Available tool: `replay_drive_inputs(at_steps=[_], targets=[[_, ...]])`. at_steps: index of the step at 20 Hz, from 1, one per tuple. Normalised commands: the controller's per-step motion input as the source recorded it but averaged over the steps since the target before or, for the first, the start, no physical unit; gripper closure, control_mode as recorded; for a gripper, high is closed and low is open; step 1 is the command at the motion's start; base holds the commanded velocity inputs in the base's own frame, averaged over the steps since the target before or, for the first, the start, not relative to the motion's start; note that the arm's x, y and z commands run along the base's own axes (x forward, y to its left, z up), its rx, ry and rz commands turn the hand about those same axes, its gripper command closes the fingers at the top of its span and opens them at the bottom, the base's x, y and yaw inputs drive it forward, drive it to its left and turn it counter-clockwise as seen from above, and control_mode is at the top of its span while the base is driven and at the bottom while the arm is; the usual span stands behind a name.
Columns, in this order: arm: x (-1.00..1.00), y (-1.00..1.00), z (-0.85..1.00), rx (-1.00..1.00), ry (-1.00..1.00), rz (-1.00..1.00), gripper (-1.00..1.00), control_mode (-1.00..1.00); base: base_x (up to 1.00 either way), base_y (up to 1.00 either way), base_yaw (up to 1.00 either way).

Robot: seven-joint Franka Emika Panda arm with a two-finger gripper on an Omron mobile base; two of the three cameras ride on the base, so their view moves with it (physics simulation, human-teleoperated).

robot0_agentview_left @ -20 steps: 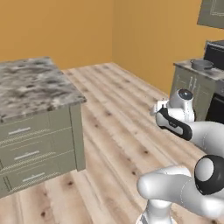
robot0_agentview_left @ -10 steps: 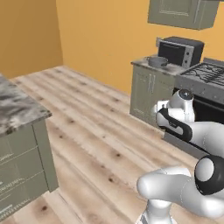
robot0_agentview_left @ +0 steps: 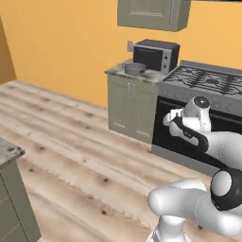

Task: Turn on the sink faucet. Then move the carrot from the counter to the sink. Turn off the sink. Move the vegetable from the sink to the pot next to the stove. Finally move the pot to the rear left burner.

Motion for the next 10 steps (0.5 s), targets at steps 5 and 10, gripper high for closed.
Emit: replay_drive_inputs(at_steps=[5, 10], targets=[[0.0, 0.0, 0.0, 0.0, 0.0, 0.0, 1.0, 1.0, 0.68, 0.31, -0.41], [0.0, 0.0, 0.0, 0.0, 0.0, 0.0, 1.0, 1.0, 0.71, 0.4, -0.38]])
